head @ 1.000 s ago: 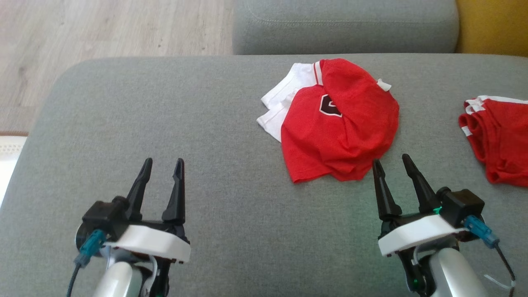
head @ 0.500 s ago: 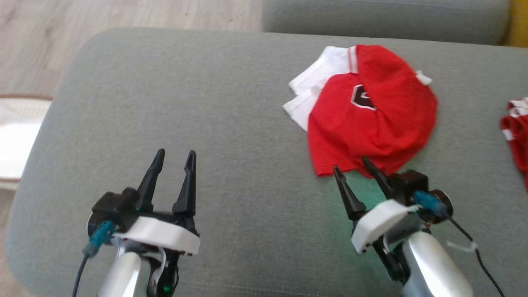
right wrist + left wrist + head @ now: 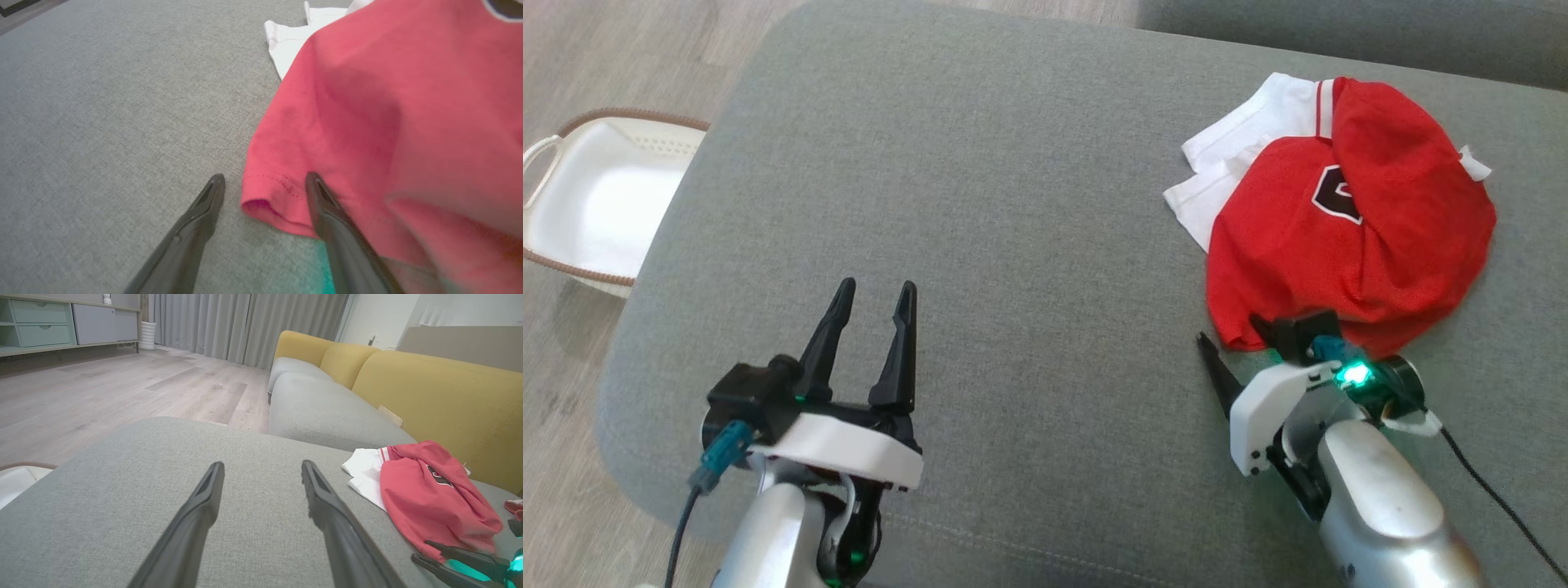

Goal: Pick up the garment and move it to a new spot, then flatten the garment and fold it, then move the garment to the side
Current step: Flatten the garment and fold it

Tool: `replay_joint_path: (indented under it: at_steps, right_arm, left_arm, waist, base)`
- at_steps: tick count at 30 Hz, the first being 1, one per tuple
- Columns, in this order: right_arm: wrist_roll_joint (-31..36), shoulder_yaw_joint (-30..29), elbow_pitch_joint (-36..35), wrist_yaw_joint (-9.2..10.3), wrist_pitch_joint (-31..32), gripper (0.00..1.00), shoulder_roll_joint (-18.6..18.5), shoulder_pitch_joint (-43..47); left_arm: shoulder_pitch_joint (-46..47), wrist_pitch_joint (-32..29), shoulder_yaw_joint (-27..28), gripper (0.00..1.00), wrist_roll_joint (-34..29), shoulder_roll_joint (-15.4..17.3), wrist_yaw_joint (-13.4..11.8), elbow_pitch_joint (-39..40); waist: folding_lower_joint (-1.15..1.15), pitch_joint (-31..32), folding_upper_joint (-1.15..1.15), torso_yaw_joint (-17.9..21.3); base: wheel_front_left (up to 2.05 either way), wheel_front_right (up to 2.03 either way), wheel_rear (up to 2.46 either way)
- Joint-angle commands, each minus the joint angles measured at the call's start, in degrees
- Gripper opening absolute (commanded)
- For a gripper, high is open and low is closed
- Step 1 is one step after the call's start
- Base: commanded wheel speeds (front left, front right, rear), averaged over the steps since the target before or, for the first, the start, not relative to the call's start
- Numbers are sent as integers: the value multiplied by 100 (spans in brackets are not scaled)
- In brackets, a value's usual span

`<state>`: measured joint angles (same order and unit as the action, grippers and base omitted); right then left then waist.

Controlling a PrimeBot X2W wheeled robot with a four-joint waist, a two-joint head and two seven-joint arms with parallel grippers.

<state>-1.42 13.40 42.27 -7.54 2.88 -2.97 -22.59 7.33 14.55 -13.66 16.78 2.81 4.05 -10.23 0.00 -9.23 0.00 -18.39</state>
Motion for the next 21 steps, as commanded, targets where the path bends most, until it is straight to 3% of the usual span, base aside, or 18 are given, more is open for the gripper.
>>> replay_joint_path:
  at_steps: [1,2,3,10,15,21]
  right_arm:
    - [51,99,1,5,51,100,9,-183]
    - [53,118,72,5,40,62,9,-216]
    - [52,147,121,5,6,0,9,-245]
    - [-112,275,142,5,-271,0,9,-232]
    - [-156,111,-125,5,-386,0,3,196]
    - [103,-510,-967,5,-94,0,-492,993]
  left_arm:
    - [227,45,191,100,20,9,-6,170]
    - [224,45,197,100,23,9,-18,169]
    - [217,45,210,100,23,8,-33,165]
    - [146,45,299,100,10,8,-43,119]
    - [38,45,383,100,2,8,-74,177]
    - [-54,45,346,100,72,8,-112,232]
  waist:
    - [0,-2,0,-2]
    - [0,7,0,11]
    - [0,25,0,41]
    - [0,238,0,480]
    - [0,505,0,1048]
    - [0,774,0,1600]
  base:
    - [0,0,0]
    - [0,0,0]
    - [0,0,0]
    - [0,0,0]
    - [0,0,0]
    - [0,0,0]
